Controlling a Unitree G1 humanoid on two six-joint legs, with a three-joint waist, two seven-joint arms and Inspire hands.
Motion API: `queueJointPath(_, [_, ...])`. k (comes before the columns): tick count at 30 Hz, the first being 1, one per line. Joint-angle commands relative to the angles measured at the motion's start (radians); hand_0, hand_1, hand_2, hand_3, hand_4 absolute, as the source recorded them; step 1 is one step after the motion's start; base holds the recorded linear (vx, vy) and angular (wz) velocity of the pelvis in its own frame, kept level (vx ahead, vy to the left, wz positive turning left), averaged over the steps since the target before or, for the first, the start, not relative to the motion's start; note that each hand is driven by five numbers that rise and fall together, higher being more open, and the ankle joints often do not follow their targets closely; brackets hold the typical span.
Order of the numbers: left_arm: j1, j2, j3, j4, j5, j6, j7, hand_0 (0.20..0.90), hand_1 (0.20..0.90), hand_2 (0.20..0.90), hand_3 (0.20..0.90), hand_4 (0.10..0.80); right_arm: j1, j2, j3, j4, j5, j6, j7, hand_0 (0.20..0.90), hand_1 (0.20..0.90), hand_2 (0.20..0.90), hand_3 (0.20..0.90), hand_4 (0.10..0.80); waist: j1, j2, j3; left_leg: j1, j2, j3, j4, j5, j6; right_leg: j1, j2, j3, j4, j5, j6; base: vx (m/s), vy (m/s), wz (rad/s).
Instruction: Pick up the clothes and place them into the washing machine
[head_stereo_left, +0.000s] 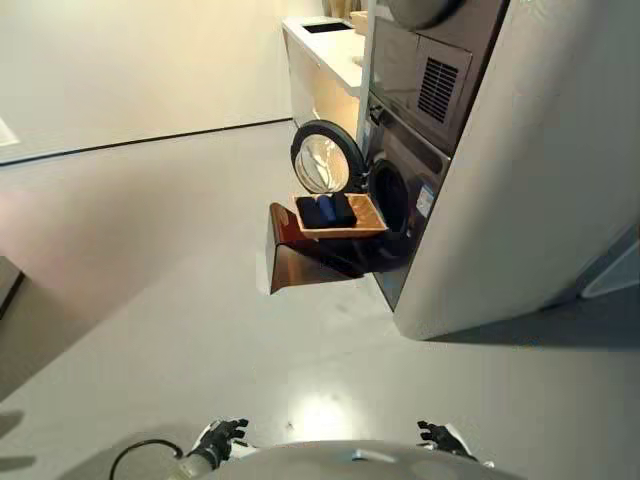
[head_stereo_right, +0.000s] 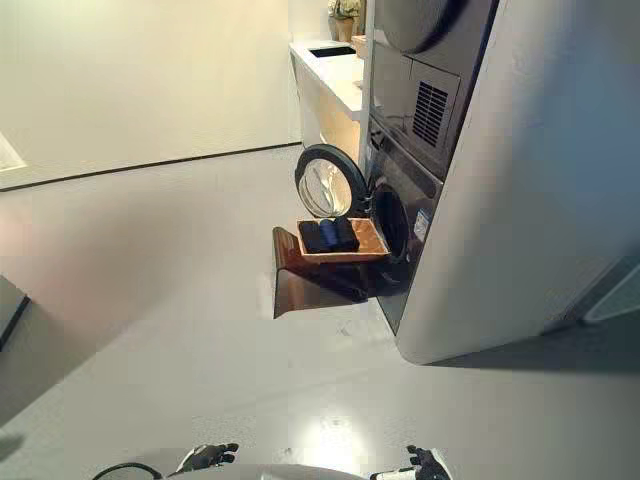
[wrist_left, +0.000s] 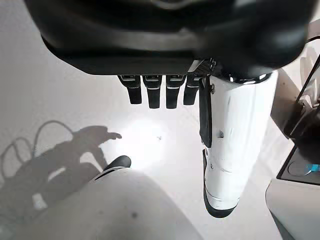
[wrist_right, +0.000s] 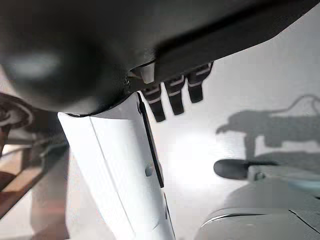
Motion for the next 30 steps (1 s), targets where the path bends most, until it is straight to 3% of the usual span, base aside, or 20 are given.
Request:
queueJointPath(1, [-0.056, -0.028, 0.019, 0.011, -0.002, -0.029, -0.002, 0.9, 0.9, 0.9, 0.9, 0.8, -0.033, -0.023, 0.036, 0.039, -0.019, -0.001, -0.012, 0.9, 0.9, 0.9, 0.9, 0.8, 0.012, -0.033, -0.021, -0.025, 0.01, -0.069, -0.008, -0.032, -0.097, -0.013, -0.018, -0.003, -0.002, -0.02, 0.047, 0.0, 0.0, 0.0])
queueJointPath(19, [-0.059, -0.029, 0.026, 0.027, 0.001, -0.021, 0.008, 0.9, 0.9, 0.9, 0.9, 0.8, -0.037, -0.024, 0.031, 0.036, -0.017, 0.001, -0.009, 0.9, 0.9, 0.9, 0.9, 0.8, 0.016, -0.035, -0.018, -0.029, 0.001, -0.071, -0.008, -0.039, -0.086, -0.017, -0.026, 0.003, 0.006, -0.025, 0.051, 0.0, 0.0, 0.0])
queueJointPath(30, [-0.078, -0.023, 0.034, 0.012, -0.025, -0.023, 0.017, 0.9, 0.9, 0.9, 0.9, 0.8, -0.063, -0.026, 0.029, 0.026, -0.012, 0.004, -0.02, 0.9, 0.9, 0.9, 0.9, 0.8, 0.028, -0.041, -0.005, -0.058, -0.02, -0.06, 0.03, -0.069, -0.051, -0.06, -0.047, 0.026, 0.08, -0.049, 0.057, 0.034, 0.039, -0.03])
